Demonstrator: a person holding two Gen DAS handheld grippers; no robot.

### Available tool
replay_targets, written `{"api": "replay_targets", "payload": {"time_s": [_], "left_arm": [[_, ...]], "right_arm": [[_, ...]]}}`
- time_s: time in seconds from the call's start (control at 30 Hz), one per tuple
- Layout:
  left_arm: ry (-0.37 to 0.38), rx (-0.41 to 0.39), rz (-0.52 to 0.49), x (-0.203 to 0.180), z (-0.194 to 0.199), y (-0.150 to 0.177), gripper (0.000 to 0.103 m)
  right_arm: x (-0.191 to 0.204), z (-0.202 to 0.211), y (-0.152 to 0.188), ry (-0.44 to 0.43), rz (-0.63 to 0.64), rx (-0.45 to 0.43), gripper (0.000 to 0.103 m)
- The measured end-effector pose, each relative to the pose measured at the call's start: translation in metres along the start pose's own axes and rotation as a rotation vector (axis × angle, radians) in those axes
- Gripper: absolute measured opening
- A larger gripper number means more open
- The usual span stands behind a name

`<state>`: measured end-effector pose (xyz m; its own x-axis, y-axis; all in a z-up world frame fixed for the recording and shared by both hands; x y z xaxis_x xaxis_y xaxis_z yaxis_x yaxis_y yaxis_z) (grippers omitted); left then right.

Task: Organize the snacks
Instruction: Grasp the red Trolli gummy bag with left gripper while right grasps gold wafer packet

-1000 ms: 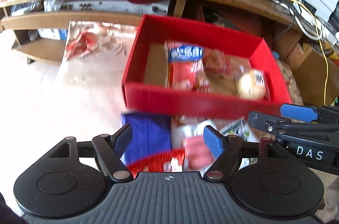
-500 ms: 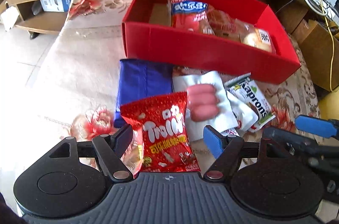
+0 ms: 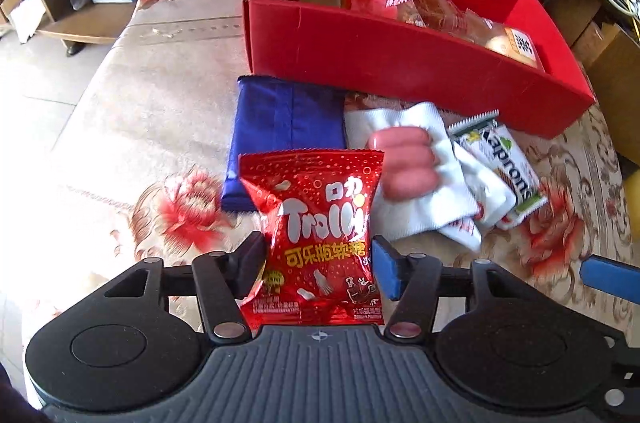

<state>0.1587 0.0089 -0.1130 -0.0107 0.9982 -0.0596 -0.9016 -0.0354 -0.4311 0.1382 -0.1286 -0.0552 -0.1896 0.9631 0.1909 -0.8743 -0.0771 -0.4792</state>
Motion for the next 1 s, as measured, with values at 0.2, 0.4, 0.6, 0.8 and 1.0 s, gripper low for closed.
{"api": "replay_targets", "payload": {"time_s": [0.2, 0.4, 0.6, 0.8, 1.0], "left_arm": [[0.011, -0.005, -0.013, 0.014, 0.016, 0.019, 0.060], [0.034, -0.008, 0.007, 0.028, 0.025, 0.030, 0.060], [0.053, -0.019, 0.018, 0.031, 0.031, 0.029, 0.060], [0.062, -0.009, 0.011, 0.033, 0.030, 0.031, 0.061], [0.075, 0.013, -0.022, 0.026, 0.028, 0.038, 0.061]], "right_arm": [[0.016, -0.008, 0.036, -0.034, -0.007, 0.085, 0.061], [0.041, -0.017, 0.073, -0.088, -0.075, 0.163, 0.061], [0.056, -0.033, 0.076, -0.092, -0.170, 0.146, 0.065], [0.065, -0.032, 0.079, -0.001, 0.036, 0.137, 0.038], [0.032, -0.026, 0.073, 0.064, 0.092, 0.137, 0.038]]}}
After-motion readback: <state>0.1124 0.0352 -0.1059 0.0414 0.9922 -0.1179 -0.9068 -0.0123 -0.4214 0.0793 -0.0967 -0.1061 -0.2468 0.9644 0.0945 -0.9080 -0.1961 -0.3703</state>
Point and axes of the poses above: each gripper's, at about its wrist camera, not at the fingertips, and z roughly against the way its jaws point, x to its left, y to its underside, the point moved 7 cm from there along -z, roughly the way its jaws point, and after that the axes turned 1 degree about -x, right-handed, at the moved point
